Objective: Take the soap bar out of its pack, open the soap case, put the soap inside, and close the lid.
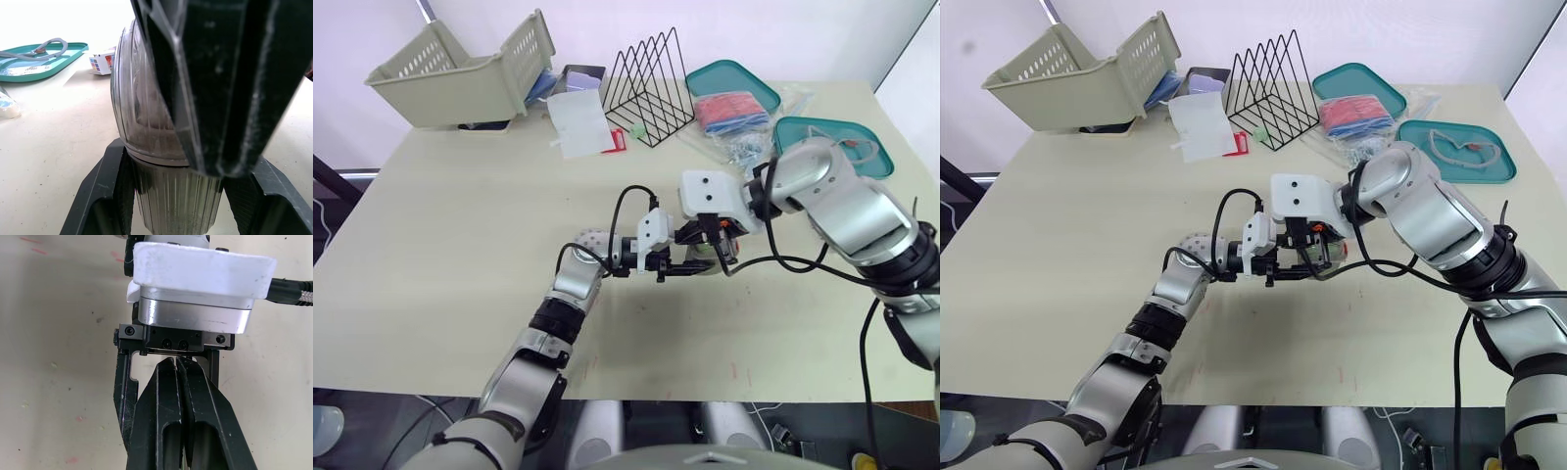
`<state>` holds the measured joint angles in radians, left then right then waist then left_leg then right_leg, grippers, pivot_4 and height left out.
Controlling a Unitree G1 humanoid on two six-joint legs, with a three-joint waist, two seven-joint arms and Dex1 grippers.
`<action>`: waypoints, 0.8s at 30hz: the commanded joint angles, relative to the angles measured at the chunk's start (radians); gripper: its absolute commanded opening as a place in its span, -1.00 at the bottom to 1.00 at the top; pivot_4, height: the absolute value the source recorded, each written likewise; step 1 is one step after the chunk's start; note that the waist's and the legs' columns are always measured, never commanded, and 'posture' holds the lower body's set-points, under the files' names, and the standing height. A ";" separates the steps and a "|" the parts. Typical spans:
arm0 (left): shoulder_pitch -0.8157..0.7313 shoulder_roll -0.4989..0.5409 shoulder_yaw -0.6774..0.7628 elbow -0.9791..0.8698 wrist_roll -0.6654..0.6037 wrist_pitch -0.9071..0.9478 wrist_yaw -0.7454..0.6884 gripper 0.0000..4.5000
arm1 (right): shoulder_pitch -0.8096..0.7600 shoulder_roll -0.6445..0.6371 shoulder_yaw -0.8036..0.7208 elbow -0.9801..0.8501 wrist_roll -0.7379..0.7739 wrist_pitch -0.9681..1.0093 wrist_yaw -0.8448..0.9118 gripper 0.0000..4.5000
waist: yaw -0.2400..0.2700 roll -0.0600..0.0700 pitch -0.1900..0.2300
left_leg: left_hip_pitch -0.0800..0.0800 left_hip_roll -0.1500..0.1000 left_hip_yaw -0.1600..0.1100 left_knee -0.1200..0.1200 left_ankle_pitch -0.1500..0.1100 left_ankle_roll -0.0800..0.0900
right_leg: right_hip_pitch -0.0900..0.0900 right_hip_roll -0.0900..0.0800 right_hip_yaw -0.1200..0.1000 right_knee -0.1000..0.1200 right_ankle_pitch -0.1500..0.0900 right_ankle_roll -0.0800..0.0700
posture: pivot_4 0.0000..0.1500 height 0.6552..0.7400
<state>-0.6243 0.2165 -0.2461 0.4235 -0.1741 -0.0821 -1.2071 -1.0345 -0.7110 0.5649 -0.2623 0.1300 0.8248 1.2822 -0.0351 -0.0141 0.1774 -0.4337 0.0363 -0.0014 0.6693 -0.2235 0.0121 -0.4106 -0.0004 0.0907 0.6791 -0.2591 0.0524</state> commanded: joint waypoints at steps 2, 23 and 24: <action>-0.007 0.001 0.012 -0.036 -0.023 -0.025 -0.008 -0.13 | -0.019 -0.038 0.005 0.000 -0.033 0.011 0.007 -0.98 | 0.000 0.000 0.000 | 0.000 0.000 0.000 0.000 0.000 0.000 | 0.000 0.000 0.000 0.000 0.000 0.000 | 1.00 1.00; -0.005 0.005 0.012 -0.035 -0.021 -0.027 -0.008 -0.13 | -0.021 -0.060 0.021 -0.013 -0.038 0.015 0.034 -0.98 | -0.001 0.000 0.000 | 0.000 0.000 0.000 0.000 0.000 0.000 | 0.000 0.000 0.000 0.000 0.000 0.000 | 1.00 1.00; -0.004 0.005 0.011 -0.036 -0.021 -0.026 -0.009 -0.13 | -0.019 -0.057 0.020 -0.018 -0.035 0.020 0.033 -0.98 | -0.001 0.000 0.000 | 0.000 0.000 0.000 0.000 0.000 0.000 | 0.000 0.000 0.000 0.000 0.000 0.000 | 1.00 1.00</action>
<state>-0.6242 0.2177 -0.2460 0.4235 -0.1740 -0.0821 -1.2064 -1.0589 -0.7476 0.5819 -0.2814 0.1130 0.8245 1.3141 -0.0358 -0.0141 0.1774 -0.4335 0.0364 -0.0016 0.6693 -0.2235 0.0121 -0.4106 -0.0003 0.0905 0.6793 -0.2591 0.0524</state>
